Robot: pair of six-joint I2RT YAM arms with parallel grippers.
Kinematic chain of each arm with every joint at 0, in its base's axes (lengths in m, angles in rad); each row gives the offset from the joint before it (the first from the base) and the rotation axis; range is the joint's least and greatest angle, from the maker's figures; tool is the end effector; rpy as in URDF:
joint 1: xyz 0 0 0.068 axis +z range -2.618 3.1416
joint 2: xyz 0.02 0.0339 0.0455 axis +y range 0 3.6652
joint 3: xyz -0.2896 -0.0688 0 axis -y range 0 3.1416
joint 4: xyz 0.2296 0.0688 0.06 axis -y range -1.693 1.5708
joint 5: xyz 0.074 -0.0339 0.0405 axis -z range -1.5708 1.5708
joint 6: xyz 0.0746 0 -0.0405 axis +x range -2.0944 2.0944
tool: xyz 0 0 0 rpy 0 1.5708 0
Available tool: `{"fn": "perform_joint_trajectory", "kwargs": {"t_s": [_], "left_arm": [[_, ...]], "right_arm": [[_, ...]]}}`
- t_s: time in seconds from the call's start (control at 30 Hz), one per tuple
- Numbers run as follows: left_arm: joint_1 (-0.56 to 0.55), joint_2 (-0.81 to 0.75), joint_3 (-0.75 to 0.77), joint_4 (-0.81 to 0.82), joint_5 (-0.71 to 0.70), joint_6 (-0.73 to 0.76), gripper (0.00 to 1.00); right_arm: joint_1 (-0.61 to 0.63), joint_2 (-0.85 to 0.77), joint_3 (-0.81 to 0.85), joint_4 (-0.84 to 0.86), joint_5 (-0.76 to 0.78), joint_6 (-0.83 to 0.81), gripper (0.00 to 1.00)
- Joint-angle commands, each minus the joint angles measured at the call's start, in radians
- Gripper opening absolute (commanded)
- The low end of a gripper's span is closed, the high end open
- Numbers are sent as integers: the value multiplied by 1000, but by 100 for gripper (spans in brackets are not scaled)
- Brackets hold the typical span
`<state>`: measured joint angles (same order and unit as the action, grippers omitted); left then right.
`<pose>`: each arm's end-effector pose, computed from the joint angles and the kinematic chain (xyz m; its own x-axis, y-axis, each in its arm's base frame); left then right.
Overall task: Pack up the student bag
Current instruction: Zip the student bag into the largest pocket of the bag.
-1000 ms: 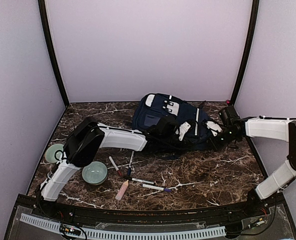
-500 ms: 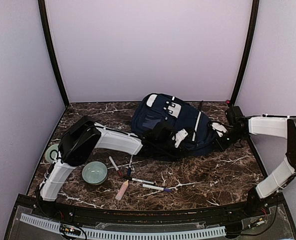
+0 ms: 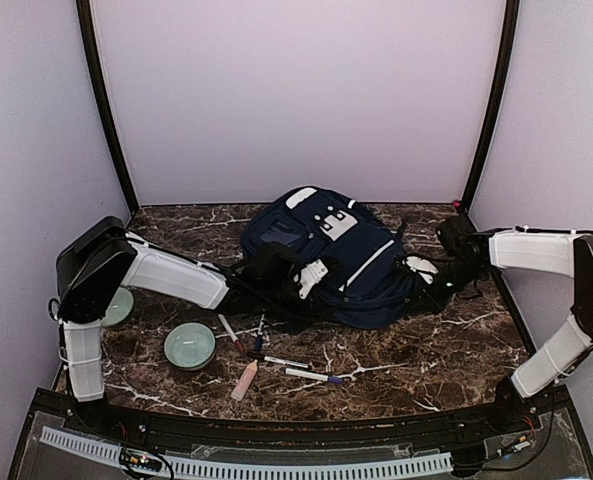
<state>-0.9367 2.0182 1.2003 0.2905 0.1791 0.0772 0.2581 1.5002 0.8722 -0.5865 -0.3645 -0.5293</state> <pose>0.2698 -0.3893 0.1739 -0.2291 0.4396 -0.8685 0.9043 0.4263 -0.0227 0.2550 0.0948 0.1814 -0.6010 -0.6466 -0.4698 -0.7672 0.6316 0.1123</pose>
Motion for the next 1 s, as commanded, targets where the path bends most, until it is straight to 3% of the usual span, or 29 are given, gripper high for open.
{"fn": "perform_joint_trajectory", "kwargs": {"t_s": [0.0, 0.03, 0.13, 0.33, 0.77, 0.97], "left_arm": [[67, -125, -62, -49, -73, 19, 10], [66, -142, -72, -48, -64, 23, 19], [57, -209, -114, -29, -40, 19, 35], [-38, -287, -142, -1, -47, 65, 47], [-95, -14, 88, 101, 66, 50, 49], [-102, 78, 141, 91, 3, 65, 49]], "right_arm": [[98, 42, 63, -37, -75, -25, 0], [121, 54, 77, -42, -100, -15, 0], [181, 71, 107, -58, -152, 1, 0], [243, 86, 135, -59, -181, 33, 0], [254, 145, 146, -41, -214, 74, 0], [254, 149, 155, -56, -232, 77, 0]]}}
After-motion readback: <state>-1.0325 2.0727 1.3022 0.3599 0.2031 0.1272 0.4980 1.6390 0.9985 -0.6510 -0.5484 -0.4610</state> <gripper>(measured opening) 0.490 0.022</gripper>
